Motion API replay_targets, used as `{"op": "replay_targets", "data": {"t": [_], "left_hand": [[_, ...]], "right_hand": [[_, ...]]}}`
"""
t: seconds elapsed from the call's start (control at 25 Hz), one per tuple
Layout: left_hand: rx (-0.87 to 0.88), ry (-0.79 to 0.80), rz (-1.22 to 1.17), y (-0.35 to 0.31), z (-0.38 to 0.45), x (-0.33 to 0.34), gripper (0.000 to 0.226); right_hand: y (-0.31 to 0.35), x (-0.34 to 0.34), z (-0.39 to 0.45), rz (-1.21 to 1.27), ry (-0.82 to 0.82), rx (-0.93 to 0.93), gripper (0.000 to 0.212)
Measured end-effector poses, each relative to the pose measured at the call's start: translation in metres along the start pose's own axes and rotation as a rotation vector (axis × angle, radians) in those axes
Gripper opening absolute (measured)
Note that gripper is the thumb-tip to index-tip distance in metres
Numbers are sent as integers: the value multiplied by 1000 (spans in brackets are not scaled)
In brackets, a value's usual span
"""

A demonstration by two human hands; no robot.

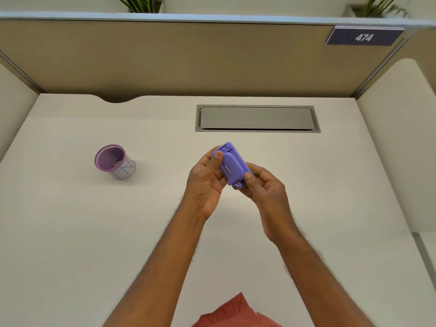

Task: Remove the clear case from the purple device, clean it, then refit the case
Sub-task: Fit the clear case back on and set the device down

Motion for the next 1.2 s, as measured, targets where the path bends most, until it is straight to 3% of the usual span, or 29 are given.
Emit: {"op": "replay_targets", "data": {"t": [0.16,0.32,0.64,0.76,1.0,1.2], "left_hand": [[39,-17,146,16,7,27,55],[61,10,233,32,17,54,43],[77,-13,437,68,43,107,38],[72,-14,525,82,61,119,37],[302,34,1136,125,95,115,36],[405,121,1516,151,131,109,53]], "right_hand": [[4,-30,15,-21,8,11,36],[7,-56,29,-165,-24,-39,47],[3,-109,67,-12,-85,48,38],[-4,-133,94,14,-194,76,36],[-19,-199,177,63,-561,155,24],[-29,-233,229,-159,-622,165,25]]}}
Point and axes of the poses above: each hand's wrist, its own z-axis towards the middle knuckle, its own x-axis out of the palm, y = z × x, the point moved 1 cm from there along z, towards the middle knuckle, and after that the axes turned 8 degrees about -y, right-handed, at the moved point
